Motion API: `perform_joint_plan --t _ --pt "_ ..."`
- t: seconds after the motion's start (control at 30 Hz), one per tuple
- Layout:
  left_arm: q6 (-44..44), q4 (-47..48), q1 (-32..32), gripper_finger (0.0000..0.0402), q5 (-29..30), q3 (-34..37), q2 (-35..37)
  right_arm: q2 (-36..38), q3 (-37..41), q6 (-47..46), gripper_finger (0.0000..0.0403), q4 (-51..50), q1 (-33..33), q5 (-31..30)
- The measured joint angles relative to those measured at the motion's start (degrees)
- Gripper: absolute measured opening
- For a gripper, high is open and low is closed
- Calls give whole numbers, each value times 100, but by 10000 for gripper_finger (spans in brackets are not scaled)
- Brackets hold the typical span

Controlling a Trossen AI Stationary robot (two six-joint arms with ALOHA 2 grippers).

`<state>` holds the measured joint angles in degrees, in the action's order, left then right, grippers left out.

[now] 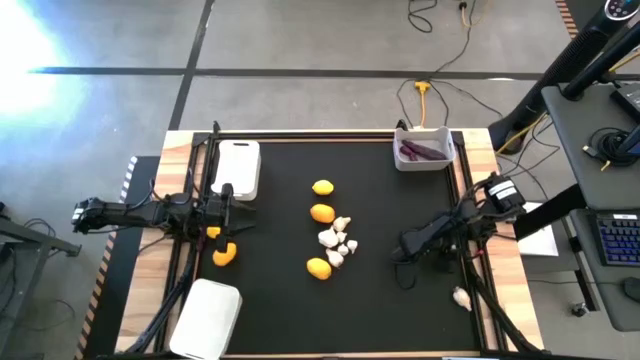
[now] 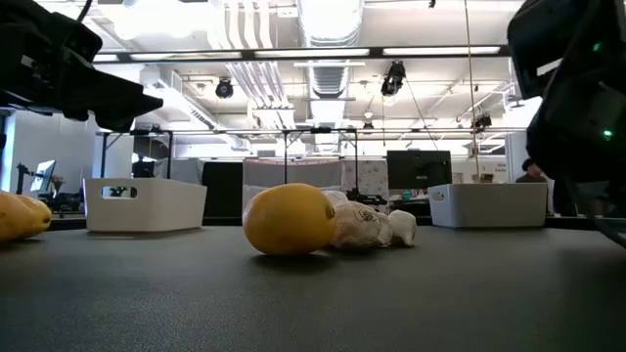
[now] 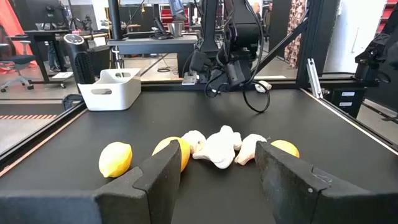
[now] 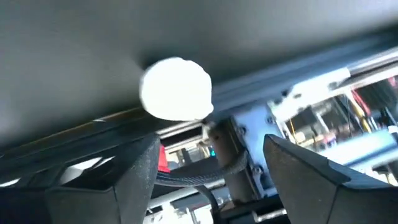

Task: Sort produce into baskets
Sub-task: Move the small garlic to the center of the table

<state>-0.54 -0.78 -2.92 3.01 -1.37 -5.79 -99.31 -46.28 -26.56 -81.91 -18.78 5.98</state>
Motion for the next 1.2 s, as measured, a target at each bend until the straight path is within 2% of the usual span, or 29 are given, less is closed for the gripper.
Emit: perform_joint_plan --t 0.2,0.33,0.67,0.93,1.2 --pt "0 2 -2 190 2 0 0 9 56 937 255 378 172 34" --pt "2 -1 -1 190 1 -1 0 -18 218 1342 238 827 286 376" --pt "2 0 -2 190 0 0 0 -18 508 1315 195 1049 308 452" --pt "0 -2 -2 190 2 0 -2 -18 538 1367 135 1366 306 463" --pt "1 -2 -1 190 1 0 -2 13 129 1293 110 895 308 432"
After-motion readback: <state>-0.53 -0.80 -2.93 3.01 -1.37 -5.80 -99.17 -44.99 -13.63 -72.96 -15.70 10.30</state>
